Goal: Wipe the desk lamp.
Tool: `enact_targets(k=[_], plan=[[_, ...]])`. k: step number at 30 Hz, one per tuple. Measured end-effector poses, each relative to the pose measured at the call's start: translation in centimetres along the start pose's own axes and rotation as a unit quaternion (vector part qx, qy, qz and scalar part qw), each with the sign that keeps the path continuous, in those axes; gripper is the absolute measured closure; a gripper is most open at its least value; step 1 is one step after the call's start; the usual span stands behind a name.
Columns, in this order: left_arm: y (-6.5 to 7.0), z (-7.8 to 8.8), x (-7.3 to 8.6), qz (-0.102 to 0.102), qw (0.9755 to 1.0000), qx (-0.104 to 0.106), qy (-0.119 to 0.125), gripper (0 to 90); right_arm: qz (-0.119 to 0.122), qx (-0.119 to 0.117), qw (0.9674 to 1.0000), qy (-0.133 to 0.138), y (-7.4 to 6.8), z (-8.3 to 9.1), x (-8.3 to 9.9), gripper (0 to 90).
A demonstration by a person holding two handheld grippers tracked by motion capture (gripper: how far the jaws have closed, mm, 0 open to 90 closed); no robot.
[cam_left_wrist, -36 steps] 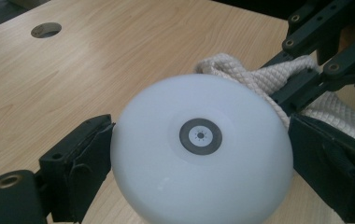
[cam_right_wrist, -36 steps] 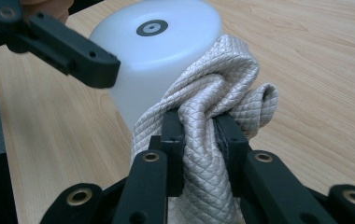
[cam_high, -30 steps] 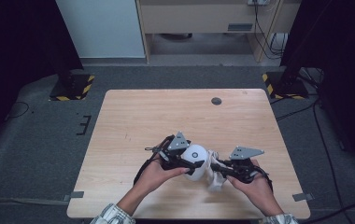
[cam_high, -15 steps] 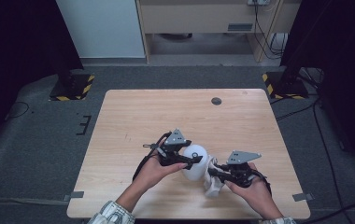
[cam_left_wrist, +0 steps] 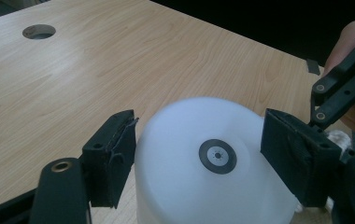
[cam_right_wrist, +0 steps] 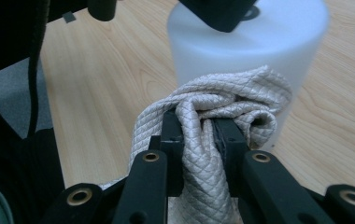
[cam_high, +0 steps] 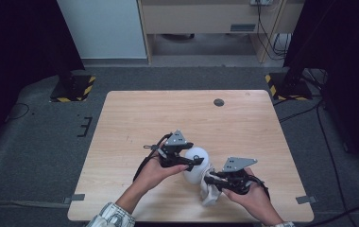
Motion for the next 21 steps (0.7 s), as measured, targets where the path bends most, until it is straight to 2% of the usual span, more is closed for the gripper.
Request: enact_targets(k=[12, 21], plan=[[0.0, 0.0, -0.1, -0.002, 1.0000, 0.001, -0.002, 26.4, 0.018, -0.029, 0.9994, -0.001, -1.3, -1.1, -0.6, 77.5], [0.0, 0.0, -0.1, -0.004, 1.0000, 0.000, -0.002, 27.4, 0.014, -0.036, 0.9991, -0.019, -1.0, -2.2, 0.2, 77.6]])
Point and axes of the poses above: each handheld gripper's, and its own axes: z roughly backward along the jaws, x roughly out of its underside, y roughly to its right, the point moved 1 cm from there along -z, roughly forward along the jaws, and after that the axes turned 10 degrees about y, right-handed, at the moved point
